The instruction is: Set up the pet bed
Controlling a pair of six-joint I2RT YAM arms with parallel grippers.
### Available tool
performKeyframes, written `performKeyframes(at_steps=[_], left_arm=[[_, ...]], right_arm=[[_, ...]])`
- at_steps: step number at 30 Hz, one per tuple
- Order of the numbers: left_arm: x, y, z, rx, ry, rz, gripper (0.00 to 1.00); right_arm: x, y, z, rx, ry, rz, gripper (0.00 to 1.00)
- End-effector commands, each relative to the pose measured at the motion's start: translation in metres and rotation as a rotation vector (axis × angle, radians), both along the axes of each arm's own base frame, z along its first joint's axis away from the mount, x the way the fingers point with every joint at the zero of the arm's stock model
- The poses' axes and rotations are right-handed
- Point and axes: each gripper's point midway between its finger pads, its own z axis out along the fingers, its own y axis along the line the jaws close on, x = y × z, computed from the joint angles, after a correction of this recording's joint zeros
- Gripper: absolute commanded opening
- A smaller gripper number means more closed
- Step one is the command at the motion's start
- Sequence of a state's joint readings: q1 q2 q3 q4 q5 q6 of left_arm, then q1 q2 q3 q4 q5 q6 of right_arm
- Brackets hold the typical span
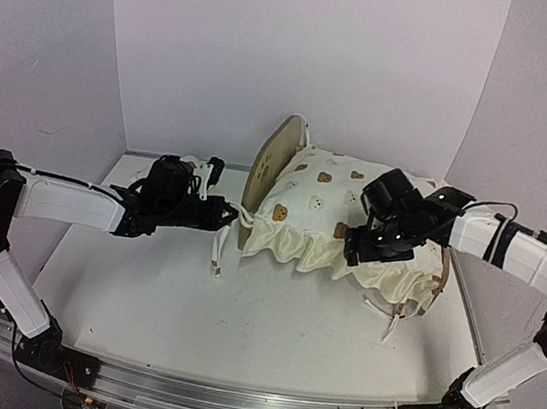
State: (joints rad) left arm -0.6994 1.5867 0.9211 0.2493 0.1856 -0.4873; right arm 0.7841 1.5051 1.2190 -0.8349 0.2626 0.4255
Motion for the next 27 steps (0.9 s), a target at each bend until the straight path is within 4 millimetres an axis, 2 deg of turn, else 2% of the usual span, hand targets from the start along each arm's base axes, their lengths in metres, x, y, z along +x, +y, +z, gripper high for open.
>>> performKeyframes(at_steps=[1, 4, 7, 10, 14, 16, 19, 21, 23, 25, 27], left_arm=[[0.012, -0.002, 0.012, -0.014, -0.029, 0.021, 0.00], [0.013, -0.007, 0.003, -0.012, -0.002, 0.005, 0.00], [0.016, -0.015, 0.001, -0.034, 0.028, -0.007, 0.00], [0.020, -0.017, -0.001, -0.046, 0.048, 0.008, 0.00], [0.015, -0.018, -0.007, -0.047, 0.070, -0.007, 0.00], [0.008, -0.018, -0.014, -0.041, 0.086, -0.036, 0.00], [-0.004, -0.016, -0.024, -0.031, 0.109, -0.070, 0.00], [-0.012, -0.016, -0.028, -0.030, 0.123, -0.103, 0.00], [-0.022, -0.017, -0.028, -0.035, 0.128, -0.145, 0.00], [-0.029, -0.019, -0.025, -0.042, 0.124, -0.187, 0.02], [-0.036, -0.019, -0.021, -0.045, 0.108, -0.223, 0.06]], right_arm=[[0.051, -0.052, 0.050, -0.014, -0.204, -0.135, 0.93], [0.086, -0.062, 0.056, -0.026, -0.283, -0.159, 0.95], [0.114, -0.056, 0.053, -0.028, -0.348, -0.163, 0.94], [0.143, -0.069, 0.050, -0.140, -0.433, -0.254, 0.93], [0.170, -0.083, 0.030, -0.258, -0.460, -0.299, 0.92], [0.175, -0.084, 0.026, -0.321, -0.449, -0.278, 0.91], [0.161, -0.077, 0.038, -0.292, -0.386, -0.227, 0.91], [0.138, -0.058, 0.057, -0.217, -0.365, -0.135, 0.91], [0.106, -0.024, 0.084, -0.119, -0.367, 0.029, 0.93], [0.072, 0.018, 0.100, 0.030, -0.335, 0.223, 0.94], [0.038, 0.067, 0.111, 0.260, -0.282, 0.441, 0.95]])
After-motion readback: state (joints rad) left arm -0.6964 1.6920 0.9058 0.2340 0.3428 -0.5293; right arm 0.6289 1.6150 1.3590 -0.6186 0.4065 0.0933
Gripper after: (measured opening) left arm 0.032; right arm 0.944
